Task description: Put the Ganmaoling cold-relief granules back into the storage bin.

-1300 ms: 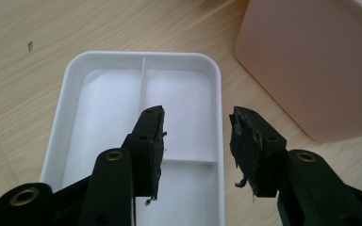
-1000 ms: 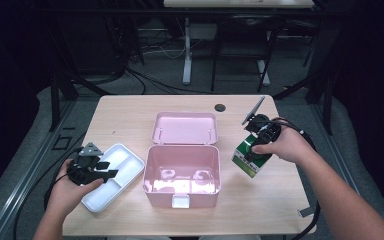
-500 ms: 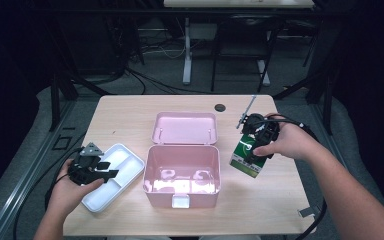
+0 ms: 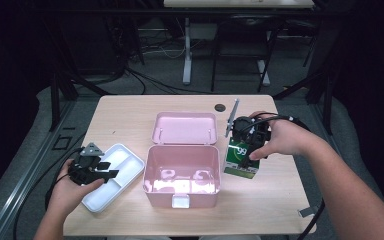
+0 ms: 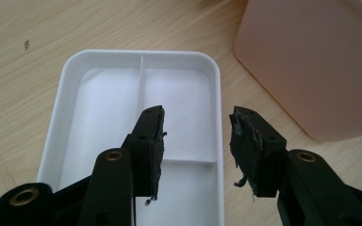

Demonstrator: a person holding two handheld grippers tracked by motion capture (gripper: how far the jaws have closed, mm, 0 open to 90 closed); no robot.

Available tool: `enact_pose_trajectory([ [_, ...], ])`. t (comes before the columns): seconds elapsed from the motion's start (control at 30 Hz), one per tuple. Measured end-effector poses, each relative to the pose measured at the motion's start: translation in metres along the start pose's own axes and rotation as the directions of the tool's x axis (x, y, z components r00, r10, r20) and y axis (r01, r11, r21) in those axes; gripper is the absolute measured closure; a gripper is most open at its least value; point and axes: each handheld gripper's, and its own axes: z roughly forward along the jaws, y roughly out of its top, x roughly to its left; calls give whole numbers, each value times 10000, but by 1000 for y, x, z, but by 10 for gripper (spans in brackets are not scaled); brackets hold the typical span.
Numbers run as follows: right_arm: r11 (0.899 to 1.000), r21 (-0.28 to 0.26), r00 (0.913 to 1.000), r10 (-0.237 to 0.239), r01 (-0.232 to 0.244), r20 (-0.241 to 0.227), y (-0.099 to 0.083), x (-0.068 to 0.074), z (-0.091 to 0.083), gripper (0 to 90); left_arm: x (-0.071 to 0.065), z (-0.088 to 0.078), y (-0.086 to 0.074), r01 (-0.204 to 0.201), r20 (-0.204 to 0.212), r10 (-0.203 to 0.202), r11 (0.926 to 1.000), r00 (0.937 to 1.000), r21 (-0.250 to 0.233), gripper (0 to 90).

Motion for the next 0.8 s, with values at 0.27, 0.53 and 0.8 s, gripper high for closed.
enact_pose_trajectory([
  [0.27,9963,-170,9964,-843,842,-59,15,8,-9,163,0,0,0,-16,-37,16,10000,10000,-37,546],
  [0.53,9901,-266,9902,-1386,1382,-143,28,14,-18,163,0,-1,0,-24,-1,24,10000,10000,-24,547],
  [0.8,9844,-417,9852,-1712,1709,-37,47,22,-19,163,0,-2,0,-38,-9,38,10000,10000,-44,547],
])
